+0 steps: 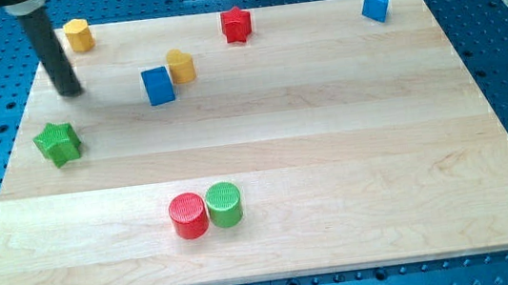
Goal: Move the heart to the bottom right of the cube
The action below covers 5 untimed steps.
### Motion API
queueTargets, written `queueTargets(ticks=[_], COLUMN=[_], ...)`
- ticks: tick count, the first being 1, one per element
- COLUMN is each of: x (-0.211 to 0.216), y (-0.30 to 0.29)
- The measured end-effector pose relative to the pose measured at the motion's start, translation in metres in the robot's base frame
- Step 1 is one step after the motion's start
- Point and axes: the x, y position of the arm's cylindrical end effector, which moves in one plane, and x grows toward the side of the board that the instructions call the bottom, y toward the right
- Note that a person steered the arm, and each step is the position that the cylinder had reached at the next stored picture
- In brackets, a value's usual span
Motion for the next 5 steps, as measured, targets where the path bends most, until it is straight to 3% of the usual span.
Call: queueTargets(ticks=[1, 2, 3, 5], x=[0.048, 0.071, 0.07, 0.066], y=[-0.031, -0.018, 0.061, 0.155])
